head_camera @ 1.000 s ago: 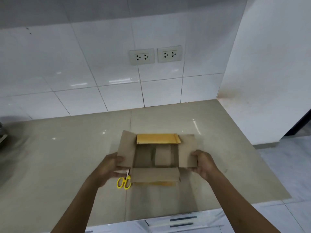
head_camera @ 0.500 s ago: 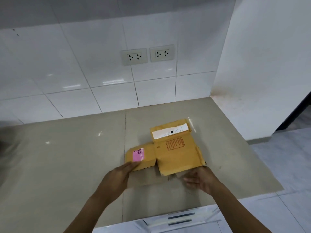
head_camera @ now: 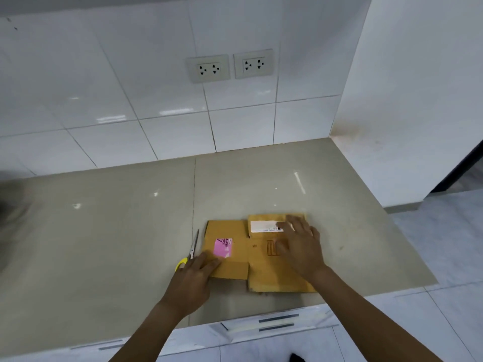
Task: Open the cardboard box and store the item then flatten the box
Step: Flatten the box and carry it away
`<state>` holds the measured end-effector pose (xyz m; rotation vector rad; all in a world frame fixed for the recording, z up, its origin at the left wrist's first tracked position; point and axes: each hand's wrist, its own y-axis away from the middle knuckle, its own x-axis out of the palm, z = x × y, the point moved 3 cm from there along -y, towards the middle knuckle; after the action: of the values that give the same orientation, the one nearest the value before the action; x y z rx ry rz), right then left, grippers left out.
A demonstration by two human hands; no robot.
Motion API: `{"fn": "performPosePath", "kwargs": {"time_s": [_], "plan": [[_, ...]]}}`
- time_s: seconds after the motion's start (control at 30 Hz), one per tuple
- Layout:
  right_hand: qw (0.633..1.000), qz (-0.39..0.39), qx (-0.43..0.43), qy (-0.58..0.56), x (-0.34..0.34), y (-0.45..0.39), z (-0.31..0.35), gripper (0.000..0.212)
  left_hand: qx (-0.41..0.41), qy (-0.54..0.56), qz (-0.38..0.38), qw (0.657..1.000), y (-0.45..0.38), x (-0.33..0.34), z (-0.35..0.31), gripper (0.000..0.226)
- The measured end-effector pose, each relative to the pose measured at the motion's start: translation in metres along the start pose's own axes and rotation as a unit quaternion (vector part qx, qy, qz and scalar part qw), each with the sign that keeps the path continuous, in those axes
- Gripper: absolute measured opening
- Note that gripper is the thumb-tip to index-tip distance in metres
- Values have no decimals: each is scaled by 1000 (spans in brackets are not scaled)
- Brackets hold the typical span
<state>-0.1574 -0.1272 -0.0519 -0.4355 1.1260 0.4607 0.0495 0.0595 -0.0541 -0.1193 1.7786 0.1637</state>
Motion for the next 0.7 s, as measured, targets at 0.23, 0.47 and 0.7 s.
{"fn": "performPosePath", "kwargs": {"time_s": [0.23,0.47,0.7], "plan": [[979,190,4,71,48,2,-3,87,-65,-95,72,991,-6,6,-5,79],[936,329,-4,128,54,-4,9,122,-65,-142,220,963,-56,12,-10,120],[920,361,6,153,62,-7,7,127,-71,-102,360,925,-87,30,4,140]]}}
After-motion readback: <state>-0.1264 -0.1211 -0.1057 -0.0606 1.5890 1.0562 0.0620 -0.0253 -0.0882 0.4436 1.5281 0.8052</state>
